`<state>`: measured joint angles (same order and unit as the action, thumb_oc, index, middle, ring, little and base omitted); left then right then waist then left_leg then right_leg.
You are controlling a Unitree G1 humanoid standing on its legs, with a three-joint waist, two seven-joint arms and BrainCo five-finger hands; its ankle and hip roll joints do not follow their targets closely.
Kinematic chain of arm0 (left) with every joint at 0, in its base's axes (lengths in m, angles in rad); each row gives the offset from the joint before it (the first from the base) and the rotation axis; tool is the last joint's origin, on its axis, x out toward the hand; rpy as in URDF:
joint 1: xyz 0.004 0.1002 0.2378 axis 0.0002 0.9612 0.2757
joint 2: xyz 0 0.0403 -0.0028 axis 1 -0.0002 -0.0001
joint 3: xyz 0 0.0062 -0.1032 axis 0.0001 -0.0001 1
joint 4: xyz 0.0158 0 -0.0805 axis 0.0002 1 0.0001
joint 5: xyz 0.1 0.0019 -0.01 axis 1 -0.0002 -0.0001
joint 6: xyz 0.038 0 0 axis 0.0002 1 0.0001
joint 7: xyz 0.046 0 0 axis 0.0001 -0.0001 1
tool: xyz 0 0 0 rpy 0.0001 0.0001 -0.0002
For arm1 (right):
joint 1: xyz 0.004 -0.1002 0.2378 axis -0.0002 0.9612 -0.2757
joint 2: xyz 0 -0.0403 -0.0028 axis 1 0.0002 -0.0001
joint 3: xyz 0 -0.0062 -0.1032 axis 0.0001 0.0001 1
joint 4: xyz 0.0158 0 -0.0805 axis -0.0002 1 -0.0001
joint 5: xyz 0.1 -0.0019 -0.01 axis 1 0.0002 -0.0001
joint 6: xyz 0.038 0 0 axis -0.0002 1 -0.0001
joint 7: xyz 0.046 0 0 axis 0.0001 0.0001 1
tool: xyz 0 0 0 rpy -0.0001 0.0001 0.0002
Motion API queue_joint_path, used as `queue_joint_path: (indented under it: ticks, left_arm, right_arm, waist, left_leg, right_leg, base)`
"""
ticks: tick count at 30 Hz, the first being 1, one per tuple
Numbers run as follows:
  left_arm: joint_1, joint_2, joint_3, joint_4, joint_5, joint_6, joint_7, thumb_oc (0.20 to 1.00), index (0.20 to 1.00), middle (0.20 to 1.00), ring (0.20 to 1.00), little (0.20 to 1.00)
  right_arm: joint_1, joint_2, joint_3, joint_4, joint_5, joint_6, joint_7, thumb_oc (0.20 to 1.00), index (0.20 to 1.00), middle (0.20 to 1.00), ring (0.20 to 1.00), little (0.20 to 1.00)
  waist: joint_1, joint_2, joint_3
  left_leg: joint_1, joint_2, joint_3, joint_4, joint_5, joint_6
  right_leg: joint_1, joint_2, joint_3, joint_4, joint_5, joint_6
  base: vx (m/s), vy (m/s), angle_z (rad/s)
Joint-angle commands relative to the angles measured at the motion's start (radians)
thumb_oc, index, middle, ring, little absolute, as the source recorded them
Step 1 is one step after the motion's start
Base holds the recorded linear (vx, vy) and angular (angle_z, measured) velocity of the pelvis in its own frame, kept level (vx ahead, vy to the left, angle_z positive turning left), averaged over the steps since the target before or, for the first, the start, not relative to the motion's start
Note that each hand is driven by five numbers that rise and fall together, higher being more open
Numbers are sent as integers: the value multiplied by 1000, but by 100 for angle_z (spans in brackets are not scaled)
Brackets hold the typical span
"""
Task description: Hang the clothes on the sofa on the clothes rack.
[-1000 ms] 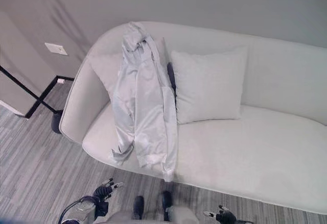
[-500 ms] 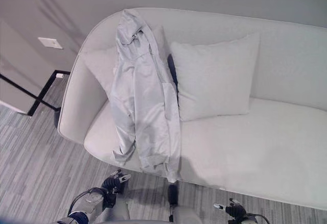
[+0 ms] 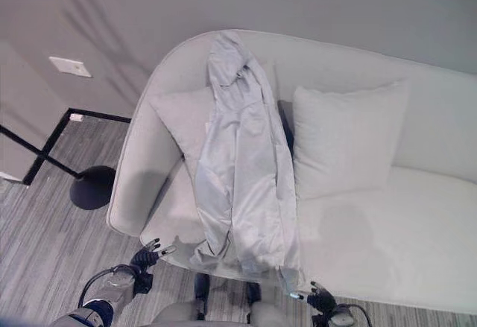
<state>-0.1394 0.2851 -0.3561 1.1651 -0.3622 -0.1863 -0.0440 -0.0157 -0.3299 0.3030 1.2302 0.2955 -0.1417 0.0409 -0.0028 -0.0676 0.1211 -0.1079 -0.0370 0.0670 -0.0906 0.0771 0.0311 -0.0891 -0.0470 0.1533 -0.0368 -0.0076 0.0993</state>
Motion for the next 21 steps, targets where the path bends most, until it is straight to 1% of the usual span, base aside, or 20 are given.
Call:
queue_joint_path:
  ticks: [1,4,9,10,11,13,14,17,18,21]
  left_arm:
    - [-52,-28,2,0,31,-27,-6,1000,1000,1000,1000,1000]
    - [-42,-26,6,-5,37,-28,-8,1000,1000,1000,1000,1000]
    - [-40,-24,7,-11,37,-28,-6,1000,1000,1000,1000,1000]
    - [-39,-14,12,-65,36,-30,8,1000,1000,1000,1000,1000]
    - [-36,19,14,-210,43,-27,27,1000,1000,1000,1000,1000]
    - [-47,51,14,-319,57,-24,38,1000,1000,1000,1000,1000]
    - [-47,51,14,-319,57,-24,38,1000,1000,1000,1000,1000]
    - [-128,92,-9,-403,88,-30,53,1000,1000,1000,1000,1000]
    - [-272,121,-54,-430,118,-37,83,1000,1000,1000,1000,1000]
    - [-274,121,-53,-429,118,-37,83,1000,1000,1000,1000,1000]
  right_arm:
    - [29,-48,-16,20,22,-11,-4,1000,1000,1000,1000,1000]
    - [39,-49,-20,5,27,-18,-1,1000,1000,1000,1000,1000]
    - [43,-47,-19,-2,24,-19,-2,1000,1000,1000,1000,1000]
    - [46,-51,-15,-39,-4,-21,-15,1000,1000,1000,1000,1000]
    - [48,-92,-21,-199,-66,-22,-42,1000,1000,1000,1000,1000]
    - [50,-153,-51,-375,-105,-22,-56,1000,1000,1000,1000,1000]
    - [50,-153,-51,-375,-105,-22,-56,1000,1000,1000,1000,1000]
    - [0,-253,-88,-557,-140,-31,-74,1000,1000,1000,1000,1000]
    - [-121,-330,-80,-643,-147,-46,-108,1000,1000,1000,1000,1000]
    - [-123,-330,-80,-642,-147,-45,-108,1000,1000,1000,1000,1000]
  waist:
    - [7,4,25]
    - [7,3,15]
    - [8,3,12]
    - [11,6,3]
    - [11,8,5]
    - [7,9,12]
    - [7,9,12]
    - [1,11,33]
    - [0,10,58]
    - [0,10,59]
  left_leg:
    - [25,37,43,3,-29,-92]
    - [41,40,47,3,-33,-95]
    - [46,41,48,3,-35,-95]
    - [53,43,48,3,-40,-96]
    - [52,42,43,3,-43,-96]
    - [45,43,44,3,-42,-96]
    - [45,43,44,3,-42,-96]
    - [17,44,48,3,-37,-98]
    - [-26,43,48,3,-27,-100]
    - [-27,43,48,3,-27,-100]
  right_leg:
    - [45,29,-14,-50,72,48]
    - [64,27,-29,-50,63,51]
    - [69,25,-33,-50,61,53]
    - [80,19,-43,-50,56,55]
    - [80,12,-52,-50,52,59]
    - [72,6,-56,-50,54,65]
    - [72,6,-56,-50,54,65]
    - [43,-3,-61,-50,64,77]
    - [-2,-5,-56,-50,82,84]
    - [-3,-5,-56,-50,83,84]
  base:
    - [87,-12,-1]
    - [62,-8,4]
    - [35,-4,-2]
    - [119,-16,0]
    - [121,-15,1]
    - [22,-5,1]
    - [0,0,0]
    - [-70,6,1]
    - [-133,1,-1]
    - [-33,0,-2]
